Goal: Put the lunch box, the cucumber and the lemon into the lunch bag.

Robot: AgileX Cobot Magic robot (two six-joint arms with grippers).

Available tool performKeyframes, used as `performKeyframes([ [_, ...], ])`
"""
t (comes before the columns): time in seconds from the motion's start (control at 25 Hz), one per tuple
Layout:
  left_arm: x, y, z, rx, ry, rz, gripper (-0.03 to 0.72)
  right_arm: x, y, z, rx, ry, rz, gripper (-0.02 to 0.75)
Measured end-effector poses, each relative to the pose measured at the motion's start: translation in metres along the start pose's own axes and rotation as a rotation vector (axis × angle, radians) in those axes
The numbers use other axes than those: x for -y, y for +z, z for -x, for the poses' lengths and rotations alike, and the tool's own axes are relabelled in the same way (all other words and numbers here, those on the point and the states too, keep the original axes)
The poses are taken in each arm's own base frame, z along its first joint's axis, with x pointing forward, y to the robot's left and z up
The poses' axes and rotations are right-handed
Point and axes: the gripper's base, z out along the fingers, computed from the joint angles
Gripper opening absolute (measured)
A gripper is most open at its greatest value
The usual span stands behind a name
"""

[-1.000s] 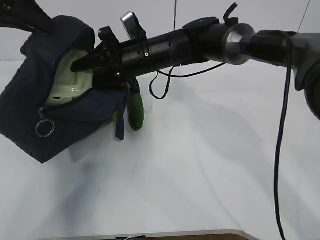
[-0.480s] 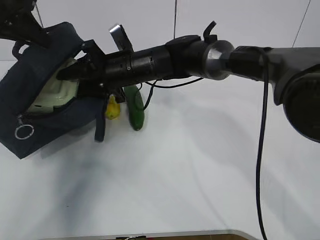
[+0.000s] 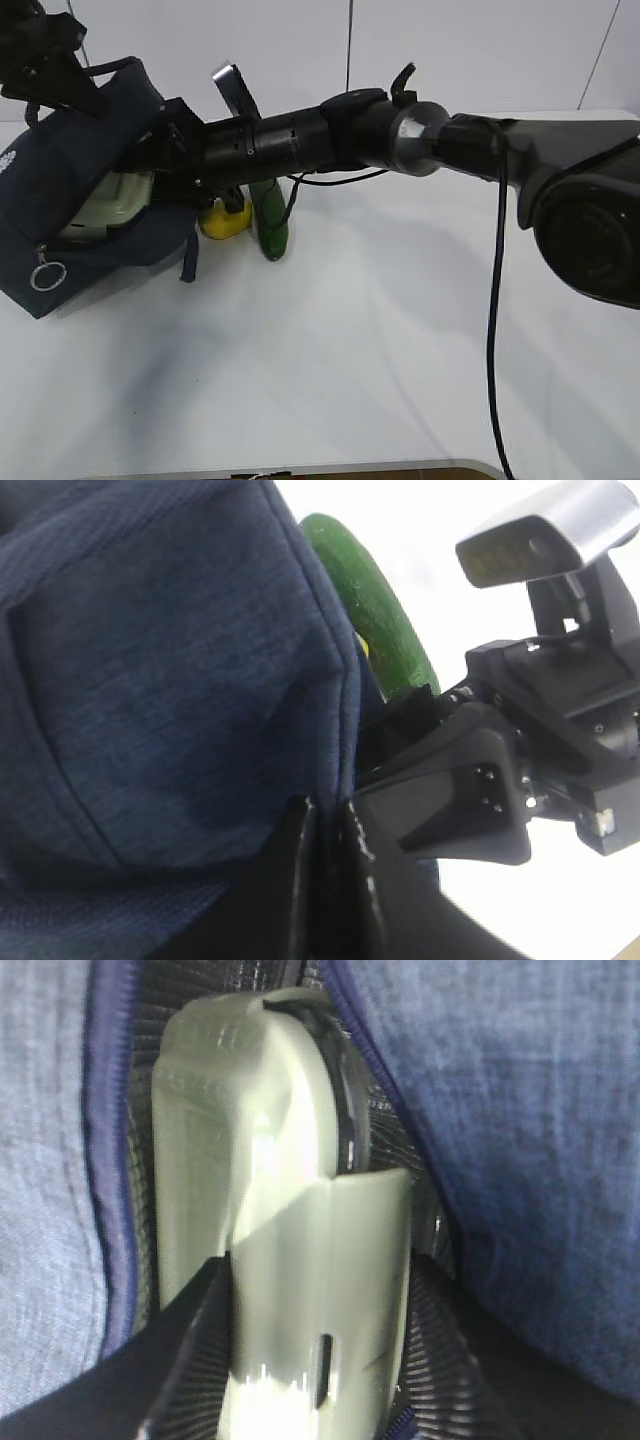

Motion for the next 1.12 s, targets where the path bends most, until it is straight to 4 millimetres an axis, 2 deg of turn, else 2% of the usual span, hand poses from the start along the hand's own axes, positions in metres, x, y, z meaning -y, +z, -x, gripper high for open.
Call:
performKeyframes([
  [0.2,-0.001,0.003,-0.001,-0.009,-0.003,-0.002,0.011,0.009,0.003,-0.003,-0.015,0.019,0.004,0.377],
  [1.12,0.0,0.002,-0.003,-0.039,-0.02,-0.014,0.011,0.02,0.005,-0.006,-0.034,0.032,-0.05,0.4],
])
